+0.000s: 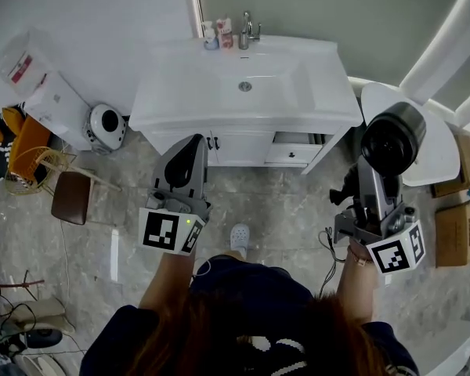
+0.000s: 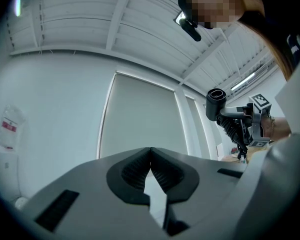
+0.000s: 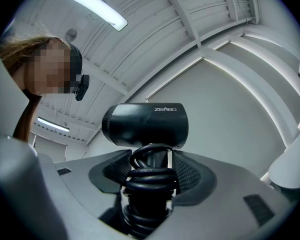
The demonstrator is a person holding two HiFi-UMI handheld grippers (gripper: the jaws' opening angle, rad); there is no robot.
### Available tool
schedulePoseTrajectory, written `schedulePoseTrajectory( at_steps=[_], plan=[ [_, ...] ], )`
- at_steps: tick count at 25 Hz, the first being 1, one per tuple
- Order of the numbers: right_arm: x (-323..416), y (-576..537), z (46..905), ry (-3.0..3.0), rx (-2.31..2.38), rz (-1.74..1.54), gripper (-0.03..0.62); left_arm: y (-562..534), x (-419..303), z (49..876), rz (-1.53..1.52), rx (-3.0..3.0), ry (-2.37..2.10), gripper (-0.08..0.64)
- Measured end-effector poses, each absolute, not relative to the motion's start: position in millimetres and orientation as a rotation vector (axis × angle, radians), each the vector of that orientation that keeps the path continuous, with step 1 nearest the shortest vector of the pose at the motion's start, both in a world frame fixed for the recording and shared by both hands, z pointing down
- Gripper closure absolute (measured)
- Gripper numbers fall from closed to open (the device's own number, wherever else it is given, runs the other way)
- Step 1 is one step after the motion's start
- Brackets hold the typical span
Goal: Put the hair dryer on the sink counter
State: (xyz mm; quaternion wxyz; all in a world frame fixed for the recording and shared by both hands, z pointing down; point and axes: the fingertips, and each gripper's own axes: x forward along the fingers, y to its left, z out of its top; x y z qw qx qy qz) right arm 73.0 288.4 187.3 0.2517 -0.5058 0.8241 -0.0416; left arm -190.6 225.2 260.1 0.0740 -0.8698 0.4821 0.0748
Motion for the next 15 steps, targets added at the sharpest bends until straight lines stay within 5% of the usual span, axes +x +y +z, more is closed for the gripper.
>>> schedulePoseTrajectory(
  at_steps=[8, 15],
  plan=[
    [66.9, 157.4, 190.1, 2.211, -1.41, -0.144, 0.325, 88.3, -193.9, 263.1, 0.198, -2.664, 1.4, 0.541],
    [69.0, 150.2, 192.8, 2.207, -1.429, -0.14, 0.324, 78.9, -189.8, 265.2, 0.224, -2.69, 1.366, 0.541]
  ],
)
